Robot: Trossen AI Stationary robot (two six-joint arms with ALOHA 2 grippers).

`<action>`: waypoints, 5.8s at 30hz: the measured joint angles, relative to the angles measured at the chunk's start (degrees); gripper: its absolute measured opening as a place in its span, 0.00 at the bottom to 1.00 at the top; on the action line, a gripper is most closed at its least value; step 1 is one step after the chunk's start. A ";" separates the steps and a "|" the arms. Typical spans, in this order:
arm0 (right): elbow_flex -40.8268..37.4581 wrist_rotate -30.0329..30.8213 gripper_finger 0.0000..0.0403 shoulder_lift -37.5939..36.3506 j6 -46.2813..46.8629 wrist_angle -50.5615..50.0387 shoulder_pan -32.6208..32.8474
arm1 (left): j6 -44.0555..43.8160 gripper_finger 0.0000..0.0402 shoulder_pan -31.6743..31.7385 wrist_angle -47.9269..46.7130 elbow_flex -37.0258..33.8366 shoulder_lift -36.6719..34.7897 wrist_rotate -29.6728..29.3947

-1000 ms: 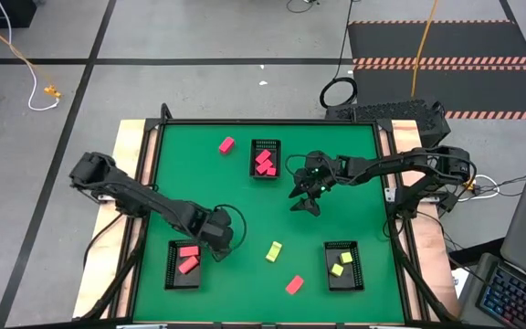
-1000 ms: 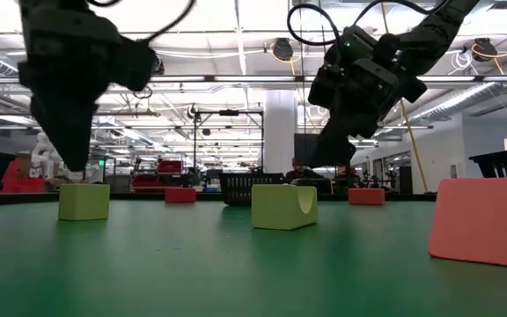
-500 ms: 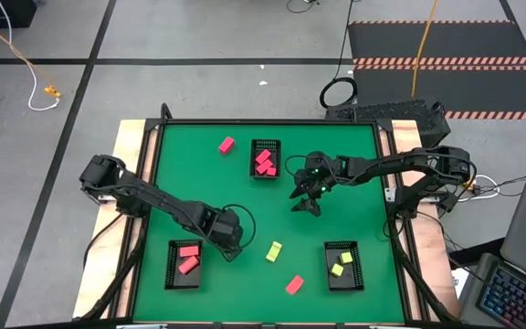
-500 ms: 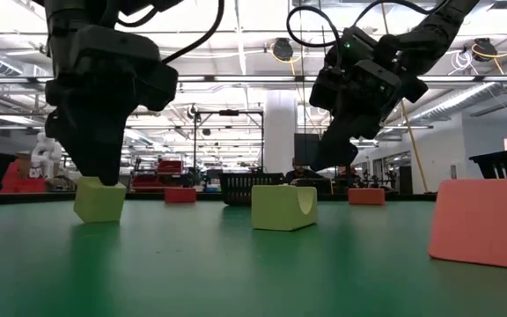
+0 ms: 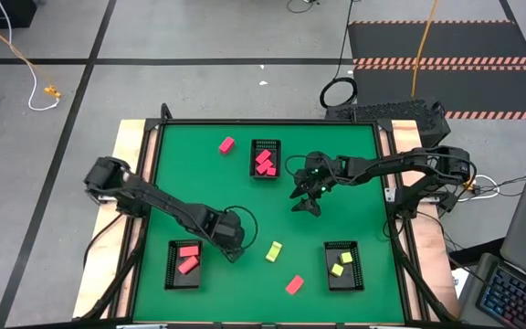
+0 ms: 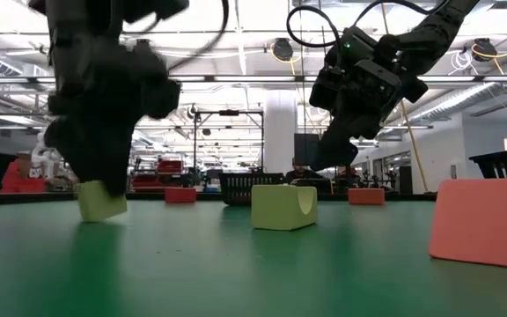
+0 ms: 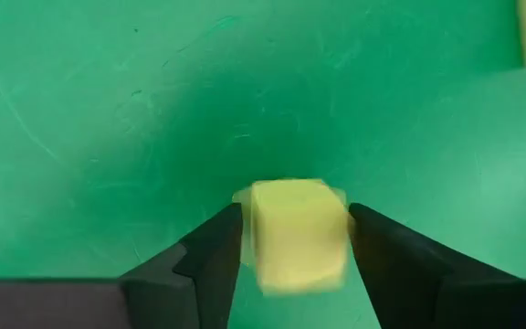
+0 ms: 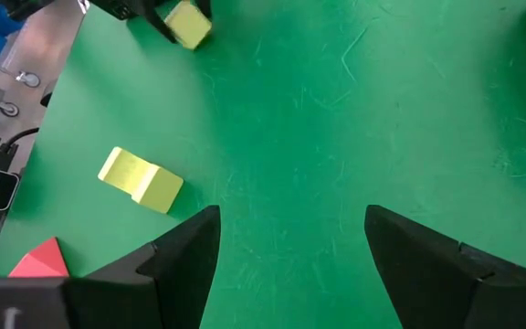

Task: Sort & place blocks by color
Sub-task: Put the green block into the bottom right black bin

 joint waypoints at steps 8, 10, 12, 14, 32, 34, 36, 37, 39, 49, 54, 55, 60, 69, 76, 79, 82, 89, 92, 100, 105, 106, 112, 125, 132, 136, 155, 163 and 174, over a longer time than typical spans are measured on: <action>0.04 0.00 0.66 0.00 -0.07 -0.24 0.00 | -0.92 0.50 -0.03 1.52 0.30 5.51 2.19; 0.02 0.01 0.66 0.00 -0.15 -0.49 0.00 | -0.96 0.50 0.00 1.52 0.33 5.70 2.16; 0.02 0.01 0.66 0.00 -0.45 -0.38 0.00 | -0.96 0.47 0.28 1.34 0.14 4.93 2.21; 0.02 0.02 0.66 0.00 -0.53 -0.35 0.00 | -0.86 0.43 0.49 0.73 0.01 3.42 2.58; 0.02 0.02 0.66 0.00 -0.61 -0.42 0.00 | 1.60 0.33 1.52 -4.16 -0.21 -1.54 6.17; 0.02 0.02 0.66 0.00 -0.61 -0.42 -0.02 | 3.05 0.33 2.37 -2.35 -0.12 -1.64 6.19; 0.02 0.02 0.66 0.00 -0.73 -0.40 -0.02 | 5.33 0.33 3.41 -0.74 -0.14 -1.57 6.20; 0.02 0.04 0.66 0.00 -1.09 -0.40 -0.02 | 6.77 0.33 4.05 0.62 -0.10 -1.59 6.23; 0.02 0.02 0.66 0.00 -1.78 -0.26 -0.02 | 9.94 0.33 5.51 2.25 0.84 -1.59 5.97; 0.00 0.06 0.66 -1.96 -13.24 1.88 0.48 | 31.66 0.33 13.38 3.02 15.27 -1.64 -1.65; 0.00 0.00 0.66 -6.21 -15.44 6.61 2.18 | 41.01 0.33 16.06 3.22 22.15 -1.68 -6.49; 0.00 0.00 0.66 -6.96 -12.64 8.45 2.30 | 43.49 0.33 16.19 3.35 23.18 -1.68 -8.08; 0.00 0.04 0.66 -10.19 1.02 18.16 2.10 | 52.55 0.35 16.20 7.69 25.20 -1.72 -12.48; 0.00 9.23 0.66 -12.06 -10.58 16.61 6.43 | 55.89 0.35 16.29 15.64 25.21 -1.72 -12.31; 0.05 13.84 0.66 -10.74 -9.11 17.18 7.19 | 55.59 0.34 16.13 17.05 25.21 -1.72 -12.48; 0.00 15.12 0.66 -10.74 -8.73 19.37 7.78 | 54.75 0.33 15.95 18.10 25.21 -1.72 -12.44; 0.00 16.47 0.66 -10.75 -8.74 22.39 8.46 | 54.70 0.36 15.55 19.54 25.21 -1.72 -12.08; 0.00 16.53 0.63 -10.73 -8.79 24.64 9.60 | 53.20 0.45 15.36 18.64 25.21 -1.72 -11.82; 0.00 16.74 0.55 -10.73 -8.57 24.10 9.57 | 53.18 0.46 15.36 18.56 25.21 -1.72 -11.85; 0.02 16.79 0.14 -10.73 -10.29 14.87 9.49 | 53.18 0.46 15.36 16.88 25.21 -1.72 -11.84; -0.02 16.54 0.18 -10.72 -10.40 -1.25 9.54 | 53.09 0.46 15.36 10.28 25.21 -1.72 -11.82; -0.02 16.55 0.21 -10.71 -10.13 -3.96 9.53 | 52.85 0.46 15.36 8.62 25.21 -1.72 -11.84; -0.01 13.59 0.53 -10.71 -9.42 -13.80 11.10 | 51.18 0.46 15.36 3.21 25.21 -1.72 -12.48; -0.06 22.98 0.85 -10.71 -4.32 -22.85 19.71 | 48.49 0.46 15.08 0.06 21.02 -1.66 -12.51; -3.65 24.45 0.84 -10.71 3.28 -19.18 20.44 | 45.93 0.46 14.51 5.75 15.58 -1.66 -12.50; -5.20 24.35 0.84 -10.71 6.57 -16.94 20.46 | 45.43 0.46 14.55 7.68 13.40 -1.66 -12.50; -4.94 31.76 0.77 -3.15 6.02 -14.56 23.17 | 43.80 0.46 14.06 9.14 12.80 -1.66 -12.52; -4.94 31.88 0.38 -5.66 3.69 -14.43 23.15 | 43.54 0.46 13.41 9.15 12.80 -1.66 -12.51; -4.94 26.73 0.30 -18.90 1.31 -19.66 23.60 | 42.75 0.46 12.83 9.19 12.80 -1.66 -12.52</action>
